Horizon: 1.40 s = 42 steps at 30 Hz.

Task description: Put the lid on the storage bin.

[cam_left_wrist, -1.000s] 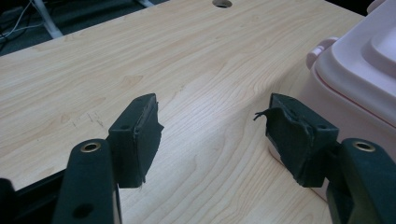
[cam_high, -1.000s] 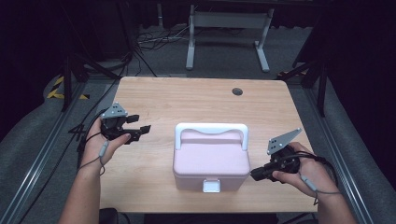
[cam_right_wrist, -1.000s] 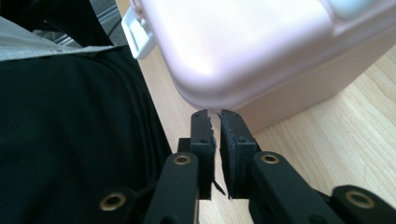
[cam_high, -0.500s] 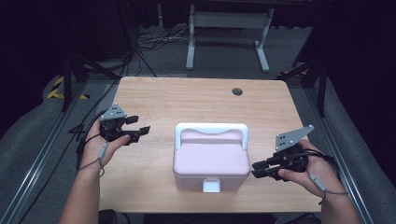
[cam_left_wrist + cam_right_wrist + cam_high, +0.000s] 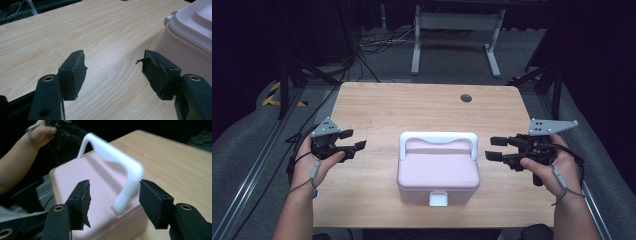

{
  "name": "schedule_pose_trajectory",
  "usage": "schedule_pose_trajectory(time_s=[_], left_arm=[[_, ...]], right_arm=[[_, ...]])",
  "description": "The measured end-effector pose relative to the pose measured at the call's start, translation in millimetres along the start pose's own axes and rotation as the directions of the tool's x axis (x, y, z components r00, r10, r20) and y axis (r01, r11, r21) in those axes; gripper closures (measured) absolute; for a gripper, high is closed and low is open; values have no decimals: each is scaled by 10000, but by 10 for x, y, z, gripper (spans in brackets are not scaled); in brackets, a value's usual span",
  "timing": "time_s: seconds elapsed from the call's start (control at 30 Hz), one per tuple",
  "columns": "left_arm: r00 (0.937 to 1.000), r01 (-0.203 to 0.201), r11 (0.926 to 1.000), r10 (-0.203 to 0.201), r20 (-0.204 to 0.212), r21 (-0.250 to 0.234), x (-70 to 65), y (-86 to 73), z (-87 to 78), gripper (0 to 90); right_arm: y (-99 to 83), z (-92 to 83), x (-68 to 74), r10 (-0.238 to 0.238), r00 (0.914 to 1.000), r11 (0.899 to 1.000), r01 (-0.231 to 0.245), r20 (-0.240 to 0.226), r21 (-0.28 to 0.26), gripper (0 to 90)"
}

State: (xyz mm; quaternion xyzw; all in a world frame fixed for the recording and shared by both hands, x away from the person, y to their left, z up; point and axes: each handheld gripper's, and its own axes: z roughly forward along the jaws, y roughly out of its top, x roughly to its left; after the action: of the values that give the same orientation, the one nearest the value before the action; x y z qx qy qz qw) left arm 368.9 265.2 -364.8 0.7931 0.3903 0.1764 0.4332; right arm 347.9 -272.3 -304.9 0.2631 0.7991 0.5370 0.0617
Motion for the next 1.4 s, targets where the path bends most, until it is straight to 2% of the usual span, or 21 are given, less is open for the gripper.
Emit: schedule_pose_trajectory(time_s=[0.03, 0.07, 0.2, 0.27, 0.4, 0.5, 0.57, 0.63, 0.73, 0.83, 0.97, 1.07, 1.1, 1.17, 1.4], left_arm=[[10000, 38, 10000, -38, -60, -27, 5, -14, -9, 357], [10000, 49, 10000, -49, -70, 5, 7, -20, -15, 357], [9997, 83, 10000, -82, -231, 33, 16, -39, -19, 356], [9995, 88, 9999, -85, -305, 84, 27, -44, -9, 356], [9993, 144, 9998, -139, -345, 140, 58, -60, 16, 356], [9987, 138, 9996, -126, -489, 235, 95, -77, 32, 356], [9968, 113, 9991, -79, -797, 420, 110, -88, 44, 355], [9942, -43, 9981, 109, -1070, 617, 119, -95, 61, 355], [9939, -55, 9970, 139, -1090, 770, 132, -108, 87, 348], [9944, 13, 9968, 71, -1050, 794, 148, -119, 114, 346], [9952, 73, 9963, 12, -982, 855, 174, -137, 154, 345], [9953, 85, 9957, 5, -967, 922, 192, -146, 175, 344], [9949, 127, 9952, -29, -1004, 971, 197, -159, 198, 343], [9944, 42, 9944, 69, -1055, 1053, 203, -167, 209, 342], [9946, 130, 9917, 5, -1042, 1282, 238, -228, 287, 341]], right_arm=[[1, -14, -42, -87, 9994, 9998, 94, 335, -181, 392], [-2, -40, -103, -164, 9955, 9989, 205, 937, -430, 390], [-44, -118, -292, 294, 9850, 9936, -102, 1702, -1127, 377], [-79, -146, -363, 379, 9760, 9937, -143, 2145, -1107, 344], [-160, -202, -517, 524, 9497, 9970, -320, 3087, -707, 313], [-215, -220, -607, 576, 9324, 9982, -472, 3569, -378, 299], [-260, -224, -669, 761, 9267, 9971, -737, 3680, -204, 313], [-306, -228, -732, 1188, 9231, 9915, -1299, 3658, 57, 326], [-366, -210, -812, 1421, 9176, 9864, -1626, 3711, 244, 323], [-436, -158, -888, 1429, 9131, 9839, -1731, 3818, 455, 299], [-556, -44, -1003, 1175, 9090, 9825, -1649, 3999, 862, 250], [-631, 33, -1065, 986, 9090, 9872, -1405, 4049, 750, 225], [-695, 106, -1113, 992, 9070, 9858, -1456, 4093, 837, 213], [-717, 131, -1129, 987, 9054, 9845, -1494, 4129, 922, 211], [-899, 289, -1251, 1085, 8947, 9630, -2028, 4334, 1777, 211]])
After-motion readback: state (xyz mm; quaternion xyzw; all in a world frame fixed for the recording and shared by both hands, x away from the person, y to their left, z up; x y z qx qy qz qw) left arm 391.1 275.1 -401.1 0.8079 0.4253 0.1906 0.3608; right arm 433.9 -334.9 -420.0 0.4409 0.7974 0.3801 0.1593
